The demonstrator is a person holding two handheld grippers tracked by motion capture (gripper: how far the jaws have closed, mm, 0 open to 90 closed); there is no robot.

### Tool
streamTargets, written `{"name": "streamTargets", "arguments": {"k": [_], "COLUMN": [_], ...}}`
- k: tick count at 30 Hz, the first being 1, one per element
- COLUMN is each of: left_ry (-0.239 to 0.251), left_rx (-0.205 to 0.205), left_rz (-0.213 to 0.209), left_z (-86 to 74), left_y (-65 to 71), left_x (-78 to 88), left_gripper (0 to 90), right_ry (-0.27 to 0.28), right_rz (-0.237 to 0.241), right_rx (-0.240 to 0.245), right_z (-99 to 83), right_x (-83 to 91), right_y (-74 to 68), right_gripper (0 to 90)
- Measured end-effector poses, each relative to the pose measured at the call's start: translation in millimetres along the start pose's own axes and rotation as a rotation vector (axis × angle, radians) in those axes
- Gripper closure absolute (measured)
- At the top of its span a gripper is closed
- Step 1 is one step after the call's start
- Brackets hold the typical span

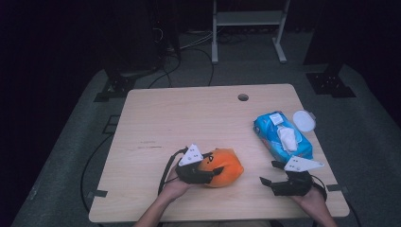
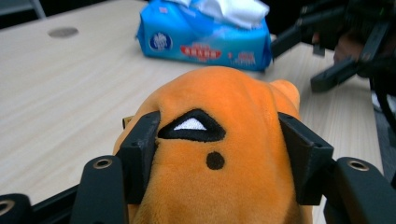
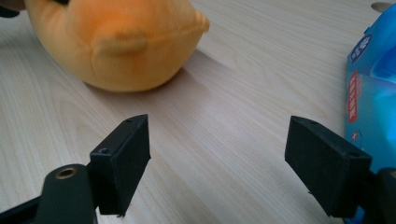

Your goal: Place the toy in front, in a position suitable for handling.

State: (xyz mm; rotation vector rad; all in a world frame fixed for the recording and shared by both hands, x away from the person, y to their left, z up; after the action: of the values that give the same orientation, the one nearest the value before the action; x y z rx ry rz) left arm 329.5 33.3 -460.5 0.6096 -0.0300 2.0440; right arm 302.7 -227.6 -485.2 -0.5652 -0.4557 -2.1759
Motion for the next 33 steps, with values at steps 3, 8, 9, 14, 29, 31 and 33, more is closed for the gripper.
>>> {"name": "streamTargets", "arguments": {"k": [3,8,9,14,29,31,33], "left_ry": [-0.012,-0.055,-0.063,-0.078,-0.090,-0.091,-0.089], "left_rx": [-0.019,-0.042,-0.046,-0.079,-0.103,-0.103,-0.101], "left_rz": [-0.021,-0.043,-0.041,-0.032,-0.026,-0.025,-0.027], "left_z": [-2.9,-12.2,-12.5,-14.9,-19.1,-19.4,-19.4], "left_y": [1.7,3.5,3.9,6.5,10.6,10.8,10.7], "left_x": [-0.1,-0.3,0.2,-0.1,1.4,1.5,1.4], "left_gripper": [35.6,29.6,29.3,27.9,25.5,25.4,25.3], "right_ry": [0.008,0.025,0.028,0.063,0.077,0.061,0.046], "right_rz": [-0.001,-0.020,-0.025,-0.060,-0.232,-0.256,-0.275], "right_rx": [-0.011,-0.024,-0.021,-0.040,-0.055,-0.048,-0.056], "right_z": [1.9,6.4,7.1,9.6,26.1,27.1,28.5], "right_x": [1.2,2.5,3.1,9.3,27.6,26.2,23.8], "right_y": [-0.6,1.8,3.0,8.9,72.1,82.4,92.4], "right_gripper": [22.5,22.9,22.9,22.9,31.2,34.0,36.7]}}
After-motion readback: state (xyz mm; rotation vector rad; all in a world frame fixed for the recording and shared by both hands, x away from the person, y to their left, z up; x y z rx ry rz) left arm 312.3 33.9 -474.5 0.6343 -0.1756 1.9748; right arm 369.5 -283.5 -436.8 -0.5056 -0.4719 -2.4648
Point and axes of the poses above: each handheld gripper's, and its own axes: x roughly backward along the jaws, z roughly out of its top, y roughly to its right, the point moved 6 cm from there along -x, roughly forward along the jaws, and after that the axes turned 11 degrees about x, right-handed, at the moved point
